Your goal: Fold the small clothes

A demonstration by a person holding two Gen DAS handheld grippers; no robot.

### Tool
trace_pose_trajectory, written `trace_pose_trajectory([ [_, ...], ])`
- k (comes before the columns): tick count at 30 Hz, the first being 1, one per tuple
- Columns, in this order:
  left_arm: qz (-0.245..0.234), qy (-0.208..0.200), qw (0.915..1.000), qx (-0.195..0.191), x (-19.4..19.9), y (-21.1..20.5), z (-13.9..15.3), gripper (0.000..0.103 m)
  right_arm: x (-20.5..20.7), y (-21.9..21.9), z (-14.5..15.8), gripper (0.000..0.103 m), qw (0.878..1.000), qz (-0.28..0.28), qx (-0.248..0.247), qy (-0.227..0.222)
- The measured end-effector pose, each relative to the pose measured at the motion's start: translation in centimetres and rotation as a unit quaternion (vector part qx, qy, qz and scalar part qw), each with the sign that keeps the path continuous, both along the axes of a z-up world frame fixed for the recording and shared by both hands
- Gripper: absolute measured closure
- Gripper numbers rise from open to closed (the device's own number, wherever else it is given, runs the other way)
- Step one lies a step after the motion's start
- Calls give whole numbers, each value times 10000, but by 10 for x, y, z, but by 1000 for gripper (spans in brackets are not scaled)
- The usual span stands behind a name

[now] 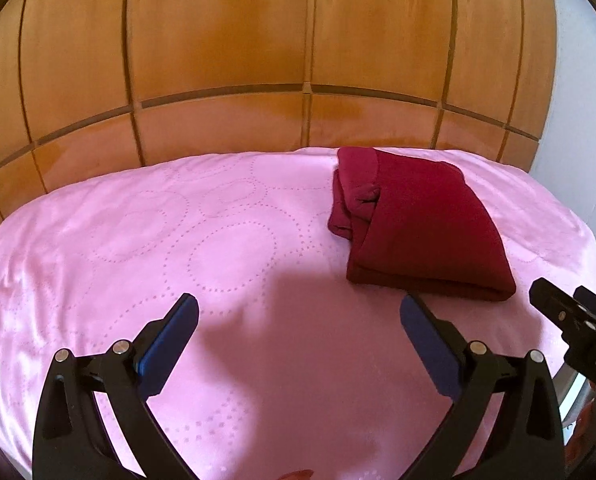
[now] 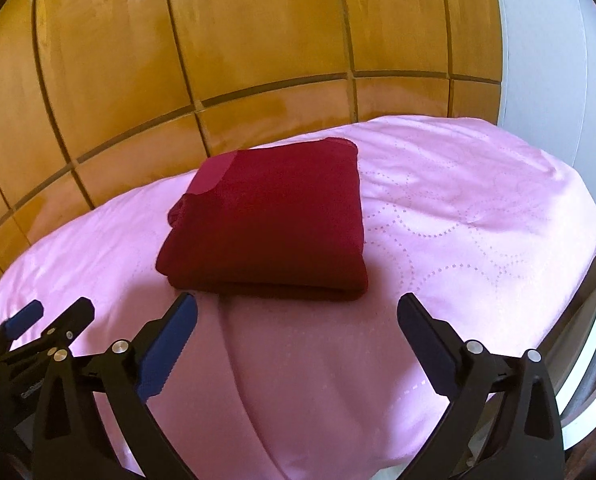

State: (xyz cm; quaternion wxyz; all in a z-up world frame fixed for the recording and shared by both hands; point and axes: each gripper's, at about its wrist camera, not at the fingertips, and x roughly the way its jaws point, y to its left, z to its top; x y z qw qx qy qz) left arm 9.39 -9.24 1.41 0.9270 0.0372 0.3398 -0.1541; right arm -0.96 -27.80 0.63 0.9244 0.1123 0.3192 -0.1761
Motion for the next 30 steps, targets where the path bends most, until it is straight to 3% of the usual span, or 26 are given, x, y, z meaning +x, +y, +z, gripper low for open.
trace_pose_trajectory([
  [9, 129, 120, 9998, -79, -10, 9, 8, 2, -13, 16, 8, 4, 9997, -32, -254, 44],
  [30, 232, 0, 9997, -77, -15, 14, 17, 2, -14, 18, 10, 4, 9997, -135, -189, 99],
])
